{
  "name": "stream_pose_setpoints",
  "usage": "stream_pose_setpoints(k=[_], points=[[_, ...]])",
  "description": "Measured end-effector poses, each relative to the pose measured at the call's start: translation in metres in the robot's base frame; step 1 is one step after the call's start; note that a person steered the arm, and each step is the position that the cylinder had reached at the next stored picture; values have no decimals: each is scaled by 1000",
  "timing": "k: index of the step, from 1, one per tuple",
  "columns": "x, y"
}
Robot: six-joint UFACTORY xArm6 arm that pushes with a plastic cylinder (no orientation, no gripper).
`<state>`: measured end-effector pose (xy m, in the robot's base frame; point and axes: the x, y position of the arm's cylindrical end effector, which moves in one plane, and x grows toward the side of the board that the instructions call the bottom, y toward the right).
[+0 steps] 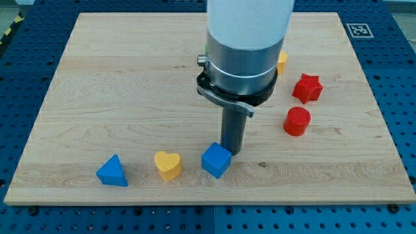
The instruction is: Push the red circle down a bit
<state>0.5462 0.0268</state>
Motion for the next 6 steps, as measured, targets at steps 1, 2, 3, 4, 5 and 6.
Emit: stream_pose_setpoints(k=[1, 2, 3, 4, 5, 6], points=[[0, -12], [0, -24], [0, -34], [-3, -41], [-23, -5], [-42, 38]])
